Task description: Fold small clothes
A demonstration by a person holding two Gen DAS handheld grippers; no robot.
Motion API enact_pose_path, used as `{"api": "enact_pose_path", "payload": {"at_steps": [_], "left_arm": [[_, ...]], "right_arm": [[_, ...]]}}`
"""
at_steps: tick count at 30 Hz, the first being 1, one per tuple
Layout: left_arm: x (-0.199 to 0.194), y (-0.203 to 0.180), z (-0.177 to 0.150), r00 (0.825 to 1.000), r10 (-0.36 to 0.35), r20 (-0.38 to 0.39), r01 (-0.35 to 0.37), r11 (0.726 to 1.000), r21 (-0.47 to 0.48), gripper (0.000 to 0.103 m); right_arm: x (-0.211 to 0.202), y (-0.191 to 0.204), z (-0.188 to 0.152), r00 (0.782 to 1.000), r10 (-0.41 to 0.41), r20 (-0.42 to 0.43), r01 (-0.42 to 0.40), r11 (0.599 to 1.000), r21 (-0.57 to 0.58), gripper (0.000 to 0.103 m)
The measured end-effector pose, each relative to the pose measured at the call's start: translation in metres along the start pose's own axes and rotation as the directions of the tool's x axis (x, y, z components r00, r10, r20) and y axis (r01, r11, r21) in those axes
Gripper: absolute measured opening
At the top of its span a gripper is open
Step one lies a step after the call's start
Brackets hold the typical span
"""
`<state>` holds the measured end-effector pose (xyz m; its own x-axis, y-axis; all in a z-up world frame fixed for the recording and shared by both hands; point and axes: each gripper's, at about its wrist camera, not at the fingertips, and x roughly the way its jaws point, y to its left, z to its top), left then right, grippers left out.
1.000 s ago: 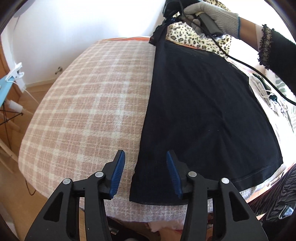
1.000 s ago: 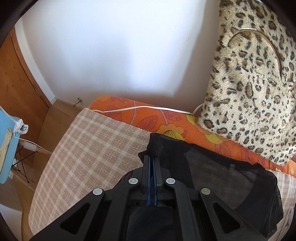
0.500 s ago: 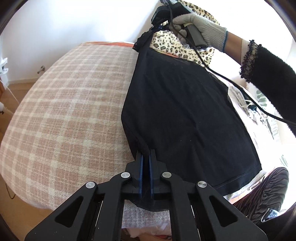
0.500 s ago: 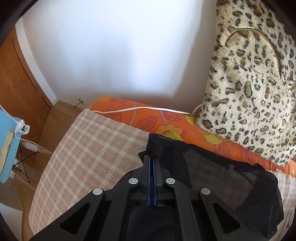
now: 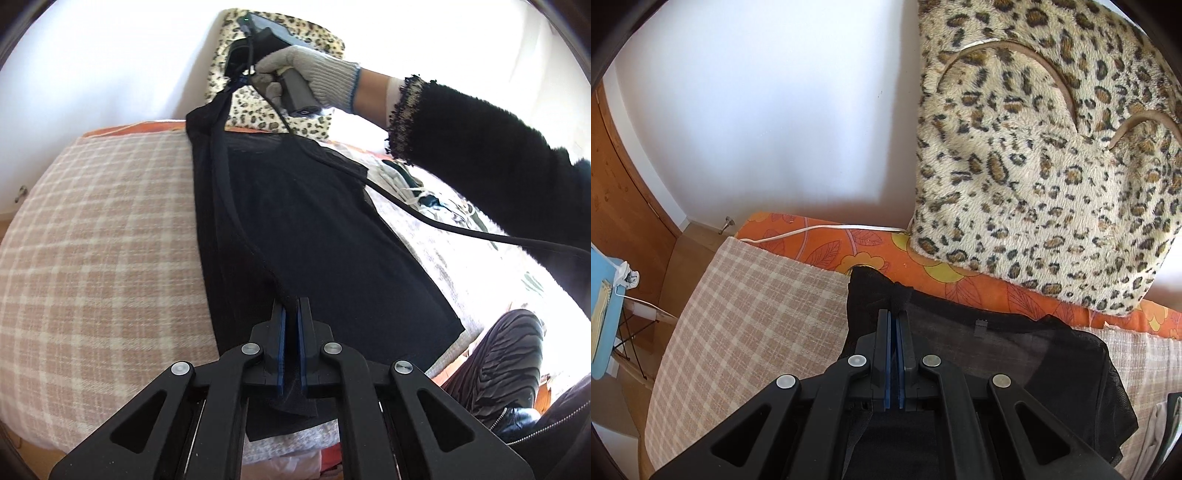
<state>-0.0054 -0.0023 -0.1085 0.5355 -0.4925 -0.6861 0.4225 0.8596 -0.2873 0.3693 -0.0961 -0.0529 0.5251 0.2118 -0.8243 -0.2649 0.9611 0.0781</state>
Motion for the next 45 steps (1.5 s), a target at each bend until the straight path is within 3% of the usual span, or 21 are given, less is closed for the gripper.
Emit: {"api": "enact_pose_path", "payload": {"at_steps": [5,13,15,16,17,20,23,26,31,40,45], "left_arm": [[0.023,-0.025,-0.001,0.997,-0.044,-0.071,0.048,0.997,0.055,0.004],[0.049,-0.039,-0.012,0.986,-0.053,-0.157,0.073,0.989,0.128,0.004],[0.052,-0.041,-0.013,0.983,-0.058,-0.176,0.084,0.986,0.144,0.004],[0.052,-0.043,-0.014,0.981,-0.054,-0.185,0.083,0.985,0.15,0.006],[0.05,-0.047,-0.016,0.978,-0.062,-0.199,0.094,0.983,0.155,0.013],[0.041,-0.052,-0.018,0.977,-0.095,-0.192,0.128,0.978,0.163,0.03],[0.021,-0.043,-0.018,0.983,-0.114,-0.141,0.135,0.98,0.148,0.035],[0.005,-0.016,-0.013,0.996,-0.045,-0.073,0.052,0.995,0.087,0.037],[0.008,0.025,-0.018,0.994,0.04,-0.102,-0.047,0.996,-0.069,0.037],[0.031,0.017,-0.036,0.975,0.074,-0.21,-0.083,0.996,-0.034,0.037],[0.036,0.012,-0.041,0.971,0.107,-0.213,-0.111,0.994,-0.005,0.037]], "right_arm": [[0.0,-0.022,-0.004,1.0,-0.023,-0.003,0.023,1.0,0.013,0.0],[0.029,-0.058,-0.024,0.996,-0.062,-0.063,0.064,0.997,0.032,0.0],[0.039,-0.063,-0.028,0.992,-0.081,-0.096,0.084,0.996,0.025,0.006],[0.043,-0.065,-0.03,0.987,-0.115,-0.11,0.117,0.993,0.016,0.013],[0.046,-0.067,-0.032,0.981,-0.155,-0.116,0.156,0.988,0.002,0.033],[0.041,-0.072,-0.036,0.974,-0.205,-0.101,0.203,0.979,-0.028,0.034],[0.025,-0.077,-0.041,0.974,-0.216,-0.07,0.213,0.976,-0.043,0.034],[0.003,-0.08,-0.052,0.985,-0.167,-0.05,0.165,0.986,-0.037,0.035],[-0.021,-0.079,-0.08,0.996,-0.076,-0.044,0.075,0.997,-0.027,0.035],[-0.062,-0.103,-0.13,0.997,0.06,-0.038,-0.056,0.993,0.102,0.038],[-0.074,-0.096,-0.153,0.994,0.1,-0.044,-0.097,0.993,0.059,0.038]]}}
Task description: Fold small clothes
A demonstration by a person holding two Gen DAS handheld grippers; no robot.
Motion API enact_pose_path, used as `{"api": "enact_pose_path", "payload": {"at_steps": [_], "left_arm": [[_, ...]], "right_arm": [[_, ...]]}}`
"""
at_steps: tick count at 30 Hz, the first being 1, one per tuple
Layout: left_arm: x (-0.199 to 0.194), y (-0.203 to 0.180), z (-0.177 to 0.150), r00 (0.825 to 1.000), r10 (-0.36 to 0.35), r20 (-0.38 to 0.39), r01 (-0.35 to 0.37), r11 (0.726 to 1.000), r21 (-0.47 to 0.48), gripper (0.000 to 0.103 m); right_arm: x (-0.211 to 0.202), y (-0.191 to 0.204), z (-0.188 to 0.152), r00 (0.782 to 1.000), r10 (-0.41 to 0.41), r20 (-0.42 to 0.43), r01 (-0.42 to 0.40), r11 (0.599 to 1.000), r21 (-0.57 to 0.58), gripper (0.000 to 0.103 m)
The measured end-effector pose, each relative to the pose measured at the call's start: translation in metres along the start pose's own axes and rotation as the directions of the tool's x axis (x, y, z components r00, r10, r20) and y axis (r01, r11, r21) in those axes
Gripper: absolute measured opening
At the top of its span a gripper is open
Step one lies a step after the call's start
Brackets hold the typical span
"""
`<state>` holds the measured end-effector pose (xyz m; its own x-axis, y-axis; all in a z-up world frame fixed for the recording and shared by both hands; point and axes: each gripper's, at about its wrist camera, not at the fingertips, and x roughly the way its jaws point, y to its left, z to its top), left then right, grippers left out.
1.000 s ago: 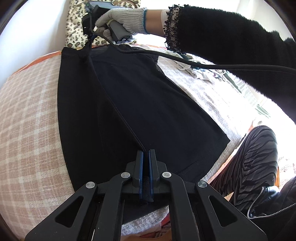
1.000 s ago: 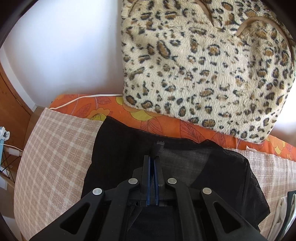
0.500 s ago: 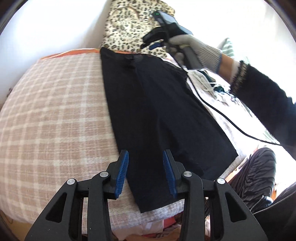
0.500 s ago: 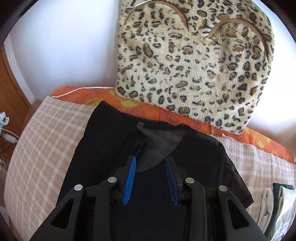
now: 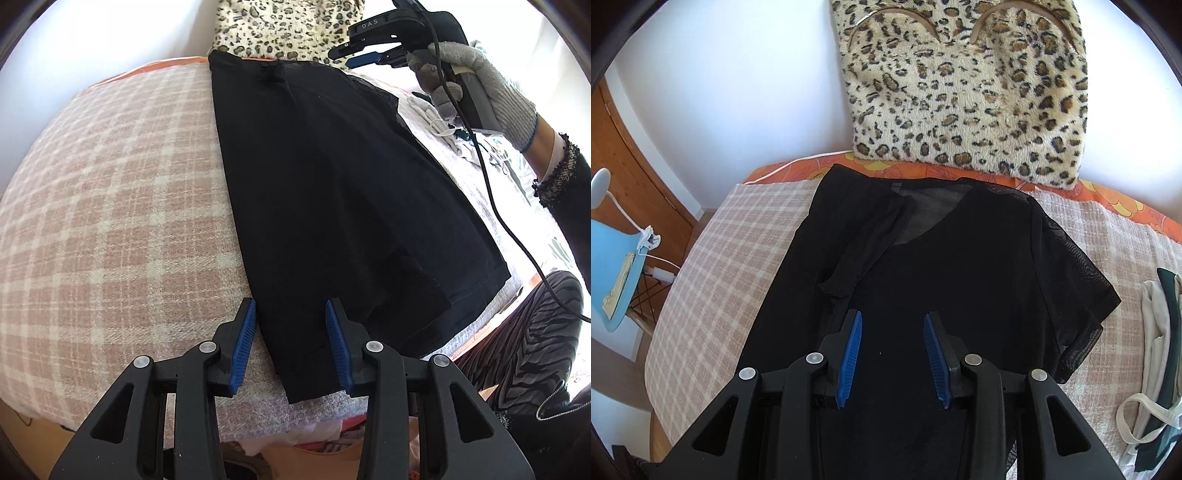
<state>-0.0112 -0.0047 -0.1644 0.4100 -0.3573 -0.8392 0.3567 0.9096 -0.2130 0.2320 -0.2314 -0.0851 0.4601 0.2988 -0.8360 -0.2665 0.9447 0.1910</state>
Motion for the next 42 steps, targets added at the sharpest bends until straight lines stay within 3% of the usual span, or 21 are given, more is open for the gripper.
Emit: {"api": "enact_pose_path", "payload": {"at_steps": [4,8,14,17,19,20,22,24,26,27,28,29,31,33,35,42], "left_arm": [[0.0,-0.002,-0.002,1.0,0.025,0.014,-0.025,1.0,0.013,0.024],[0.001,-0.001,-0.004,1.0,0.023,0.021,-0.023,1.0,0.016,0.009],[-0.002,0.007,-0.007,1.0,-0.001,0.028,0.001,1.0,0.005,0.005],[-0.006,0.008,-0.008,0.999,-0.016,0.029,0.016,1.0,-0.008,0.005],[-0.011,0.005,-0.007,0.999,-0.003,0.042,0.004,1.0,-0.011,0.012],[-0.015,0.003,-0.007,0.998,-0.004,0.056,0.004,1.0,-0.008,0.024],[-0.019,-0.008,-0.007,0.996,0.001,0.088,-0.005,0.999,0.038,0.037],[-0.014,-0.019,-0.007,0.995,0.052,0.086,-0.061,0.993,0.101,0.039],[-0.003,-0.021,-0.007,0.997,0.068,0.047,-0.073,0.991,0.116,0.038],[0.003,-0.019,-0.008,0.997,0.067,0.023,-0.069,0.991,0.112,0.037],[0.001,-0.02,-0.009,0.996,0.067,0.053,-0.073,0.99,0.123,0.031],[0.001,-0.021,-0.01,0.996,0.069,0.055,-0.076,0.987,0.141,0.017],[0.0,-0.019,-0.01,0.997,0.053,0.062,-0.061,0.987,0.147,0.007],[-0.003,-0.01,-0.01,0.998,0.03,0.06,-0.037,0.994,0.106,0.005],[-0.008,0.001,-0.01,0.998,0.026,0.062,-0.03,0.997,0.066,0.003],[-0.019,0.021,-0.019,0.997,0.033,0.069,-0.033,0.999,0.006,0.003]], "right_arm": [[0.009,0.016,0.006,1.0,0.016,-0.009,-0.017,0.999,-0.031,0.038],[0.026,0.049,0.035,0.998,0.063,-0.017,-0.064,0.995,-0.073,0.038],[0.085,0.089,0.083,0.993,0.095,-0.075,-0.099,0.994,-0.047,0.038],[0.118,0.105,0.096,0.993,0.027,-0.113,-0.036,0.997,-0.074,0.038],[0.133,0.113,0.101,0.992,-0.011,-0.125,0.0,0.996,-0.089,0.039],[0.138,0.113,0.103,0.992,-0.015,-0.128,0.004,0.996,-0.086,0.041],[0.146,0.114,0.109,0.991,-0.033,-0.128,0.023,0.997,-0.078,0.045],[0.153,0.115,0.112,0.99,-0.056,-0.133,0.044,0.995,-0.09,0.046],[0.157,0.116,0.114,0.988,-0.071,-0.14,0.056,0.993,-0.108,0.046],[0.159,0.116,0.114,0.987,-0.073,-0.144,0.057,0.992,-0.115,0.045],[0.162,0.116,0.115,0.985,-0.082,-0.149,0.064,0.99,-0.122,0.044],[0.165,0.116,0.114,0.984,-0.094,-0.154,0.075,0.989,-0.127,0.042],[0.17,0.115,0.115,0.981,-0.107,-0.164,0.087,0.988,-0.127,0.036],[0.174,0.113,0.113,0.978,-0.115,-0.172,0.093,0.988,-0.127,0.013],[0.176,0.114,0.113,0.98,-0.11,-0.168,0.09,0.988,-0.124,0.002],[0.17,0.122,0.127,0.993,-0.049,-0.108,0.039,0.995,-0.094,0.001]]}}
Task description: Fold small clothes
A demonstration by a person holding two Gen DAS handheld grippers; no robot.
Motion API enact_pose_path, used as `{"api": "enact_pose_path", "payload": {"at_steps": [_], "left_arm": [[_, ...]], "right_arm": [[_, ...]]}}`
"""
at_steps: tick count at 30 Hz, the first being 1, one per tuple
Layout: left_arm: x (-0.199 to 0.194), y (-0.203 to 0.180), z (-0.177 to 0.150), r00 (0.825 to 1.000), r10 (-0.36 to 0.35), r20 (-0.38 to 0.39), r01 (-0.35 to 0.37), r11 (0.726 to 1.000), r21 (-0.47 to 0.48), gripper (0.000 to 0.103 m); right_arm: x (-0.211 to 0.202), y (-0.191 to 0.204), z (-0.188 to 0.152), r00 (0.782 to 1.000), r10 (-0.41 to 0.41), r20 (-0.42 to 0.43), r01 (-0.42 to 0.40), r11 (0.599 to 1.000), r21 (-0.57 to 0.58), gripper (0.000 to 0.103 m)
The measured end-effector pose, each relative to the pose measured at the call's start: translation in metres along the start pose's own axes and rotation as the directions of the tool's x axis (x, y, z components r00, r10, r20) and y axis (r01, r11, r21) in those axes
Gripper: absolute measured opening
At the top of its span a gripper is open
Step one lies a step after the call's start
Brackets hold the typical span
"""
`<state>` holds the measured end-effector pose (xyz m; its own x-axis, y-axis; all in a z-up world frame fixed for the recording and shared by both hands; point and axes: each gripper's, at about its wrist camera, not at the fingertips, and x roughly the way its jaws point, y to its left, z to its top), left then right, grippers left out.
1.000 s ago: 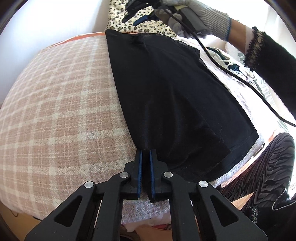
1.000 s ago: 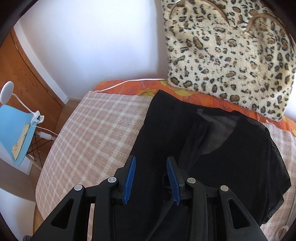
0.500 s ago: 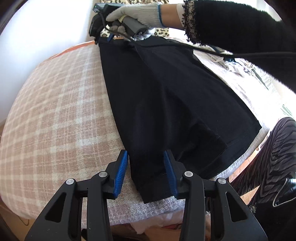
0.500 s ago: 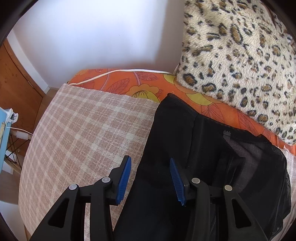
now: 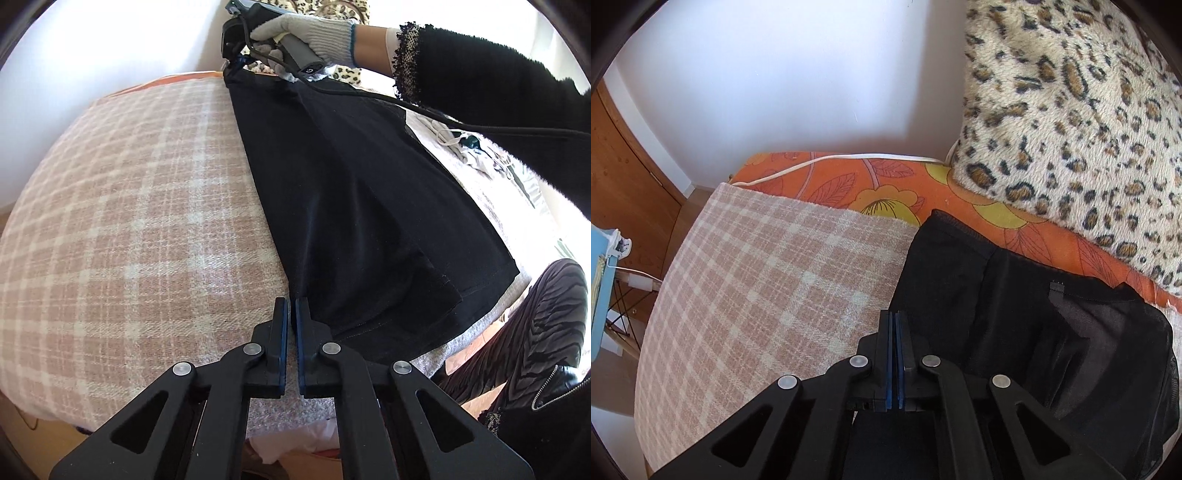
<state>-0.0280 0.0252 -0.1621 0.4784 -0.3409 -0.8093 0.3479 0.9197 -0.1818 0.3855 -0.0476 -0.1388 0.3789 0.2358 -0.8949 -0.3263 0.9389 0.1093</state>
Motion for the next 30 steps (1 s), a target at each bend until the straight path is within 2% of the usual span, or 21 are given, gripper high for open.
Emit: {"api": "enact_pose_path", "payload": {"at_steps": [2,3,4,5,6,7,9,11,13,14,15,19,23,25,26,27,30], "left_arm": [[-0.004,0.001,0.001,1.0,0.004,0.012,-0.004,1.0,-0.01,0.006],[-0.006,0.002,0.002,1.0,0.013,0.019,-0.013,1.0,-0.017,0.01],[-0.01,0.003,0.002,0.999,0.015,0.03,-0.014,1.0,-0.023,0.021],[-0.012,0.003,0.003,0.999,0.007,0.039,-0.005,0.999,-0.031,0.033],[-0.014,0.003,0.004,0.999,-0.004,0.049,0.005,0.999,-0.037,0.037],[-0.015,0.002,0.005,0.999,-0.012,0.053,0.014,0.999,-0.036,0.042],[-0.012,-0.002,0.006,0.999,-0.015,0.042,0.016,1.0,-0.014,0.043],[-0.001,-0.007,0.006,1.0,-0.015,0.003,0.015,1.0,-0.005,0.043],[0.007,-0.009,0.002,0.999,-0.022,-0.035,0.022,1.0,0.008,0.043],[0.007,-0.011,-0.001,1.0,-0.016,-0.027,0.016,0.999,0.028,0.042],[0.005,-0.013,-0.003,1.0,-0.011,-0.024,0.012,0.999,0.045,0.042],[-0.002,-0.013,-0.013,1.0,-0.006,-0.018,0.007,0.998,0.069,0.04],[-0.004,-0.007,-0.015,1.0,-0.011,-0.015,0.012,0.999,0.045,0.03],[-0.007,-0.004,-0.016,1.0,-0.013,-0.016,0.013,0.999,0.039,0.029],[-0.008,-0.003,-0.017,1.0,-0.009,-0.016,0.01,0.999,0.038,0.029],[-0.009,-0.003,-0.017,1.0,-0.006,-0.018,0.007,0.999,0.039,0.029],[-0.019,0.0,-0.016,1.0,0.012,0.007,-0.012,1.0,0.017,0.029]], "right_arm": [[0.003,-0.001,0.003,1.0,0.019,-0.021,-0.019,1.0,0.001,0.002],[0.002,-0.003,0.004,1.0,0.008,-0.01,-0.008,1.0,0.007,0.018],[0.0,-0.004,0.006,1.0,-0.001,-0.006,0.001,1.0,0.011,0.034],[-0.002,-0.007,0.007,1.0,-0.01,0.003,0.01,1.0,0.014,0.056],[-0.002,-0.009,0.009,1.0,-0.014,0.011,0.014,1.0,0.011,0.058],[-0.002,-0.011,0.01,1.0,-0.015,0.006,0.015,1.0,0.007,0.056],[0.003,-0.014,0.011,0.999,-0.03,-0.015,0.03,1.0,0.006,0.036],[0.014,-0.014,0.011,0.998,-0.041,-0.049,0.041,0.999,-0.001,0.032],[0.024,-0.008,0.011,0.997,-0.052,-0.065,0.05,0.998,-0.024,0.018],[0.027,-0.005,0.01,0.996,-0.07,-0.061,0.067,0.997,-0.037,0.007],[0.027,-0.002,0.01,0.996,-0.074,-0.046,0.073,0.997,-0.04,0.0],[0.028,-0.002,0.021,1.0,0.0,-0.019,0.001,0.999,0.035,0.0],[0.034,0.003,0.022,0.999,-0.041,-0.03,0.041,0.999,0.014,0.0],[0.032,0.0,0.021,0.997,-0.072,-0.027,0.073,0.997,0.022,0.013],[0.03,-0.002,0.021,0.995,-0.099,-0.025,0.099,0.995,0.027,0.029],[0.022,-0.008,0.018,0.993,-0.117,-0.013,0.117,0.993,0.03,0.035],[-0.004,-0.022,0.015,0.996,-0.085,0.026,0.083,0.994,0.064,0.035]]}}
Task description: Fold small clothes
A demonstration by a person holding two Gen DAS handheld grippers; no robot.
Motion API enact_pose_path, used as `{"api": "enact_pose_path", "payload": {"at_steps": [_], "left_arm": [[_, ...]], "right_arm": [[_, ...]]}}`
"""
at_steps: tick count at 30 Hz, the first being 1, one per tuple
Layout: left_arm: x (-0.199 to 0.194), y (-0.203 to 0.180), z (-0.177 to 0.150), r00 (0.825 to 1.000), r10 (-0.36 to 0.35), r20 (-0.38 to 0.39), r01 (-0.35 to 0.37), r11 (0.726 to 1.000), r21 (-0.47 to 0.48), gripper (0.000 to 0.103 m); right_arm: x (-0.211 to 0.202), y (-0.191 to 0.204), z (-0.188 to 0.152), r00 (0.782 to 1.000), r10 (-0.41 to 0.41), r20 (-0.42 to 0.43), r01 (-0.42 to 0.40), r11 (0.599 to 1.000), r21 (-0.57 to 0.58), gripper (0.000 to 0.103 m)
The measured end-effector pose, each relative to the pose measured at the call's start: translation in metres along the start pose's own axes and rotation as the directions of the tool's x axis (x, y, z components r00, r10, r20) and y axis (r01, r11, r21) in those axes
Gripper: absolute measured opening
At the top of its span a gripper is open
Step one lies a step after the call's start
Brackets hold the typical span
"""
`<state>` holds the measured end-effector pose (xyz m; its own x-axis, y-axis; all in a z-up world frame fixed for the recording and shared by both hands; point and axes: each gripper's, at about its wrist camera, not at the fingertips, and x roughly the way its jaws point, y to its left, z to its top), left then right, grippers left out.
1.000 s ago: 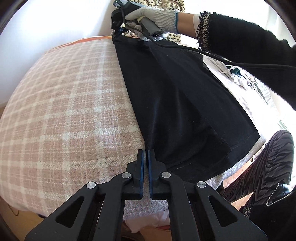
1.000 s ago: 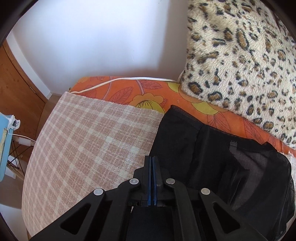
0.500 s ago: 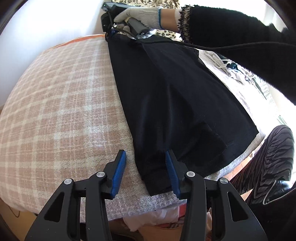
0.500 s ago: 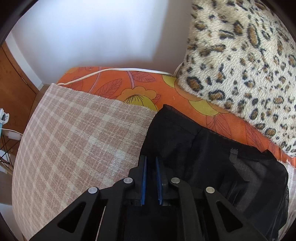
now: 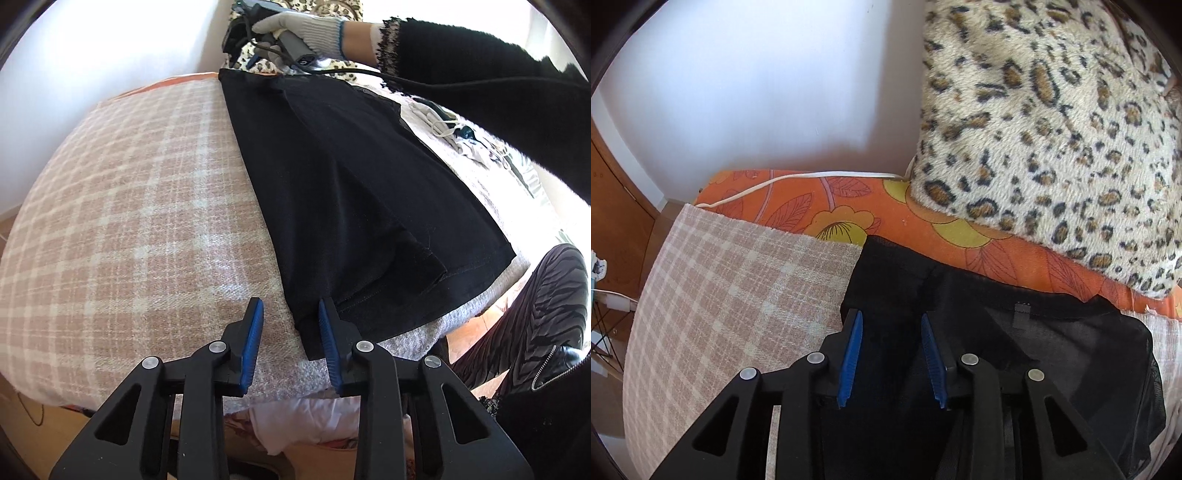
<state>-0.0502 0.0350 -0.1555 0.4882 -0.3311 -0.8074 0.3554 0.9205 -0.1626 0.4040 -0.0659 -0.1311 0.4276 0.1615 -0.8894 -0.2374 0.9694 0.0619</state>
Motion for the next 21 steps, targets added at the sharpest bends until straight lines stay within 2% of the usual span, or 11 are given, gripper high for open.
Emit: {"api": "enact_pose_path", "payload": {"at_steps": [2,6,11,15,16,21], "left_arm": [[-0.009,0.0,0.004,0.999,0.0,0.043,0.001,1.0,-0.01,0.029],[-0.019,-0.009,0.013,0.995,0.001,0.097,-0.003,1.0,0.012,0.033],[-0.019,-0.036,0.023,0.991,-0.001,0.135,-0.01,0.997,0.077,0.033],[-0.016,-0.067,0.031,0.987,-0.041,0.158,0.016,0.988,0.155,0.034],[-0.014,-0.074,0.032,0.986,-0.051,0.158,0.025,0.986,0.167,0.038],[-0.003,-0.105,0.04,0.982,-0.121,0.144,0.092,0.977,0.195,0.044]], "right_arm": [[-0.027,-0.014,-0.003,0.999,0.032,0.042,-0.032,0.999,0.019,0.036],[-0.087,-0.043,-0.02,0.991,0.053,0.124,-0.058,0.998,0.033,0.046],[-0.15,-0.087,-0.051,0.979,0.073,0.19,-0.086,0.995,0.058,0.046],[-0.19,-0.122,-0.081,0.974,0.063,0.217,-0.078,0.995,0.06,0.046],[-0.198,-0.131,-0.088,0.973,0.062,0.224,-0.078,0.995,0.063,0.046],[-0.23,-0.176,-0.126,0.969,0.045,0.243,-0.069,0.994,0.088,0.047]]}}
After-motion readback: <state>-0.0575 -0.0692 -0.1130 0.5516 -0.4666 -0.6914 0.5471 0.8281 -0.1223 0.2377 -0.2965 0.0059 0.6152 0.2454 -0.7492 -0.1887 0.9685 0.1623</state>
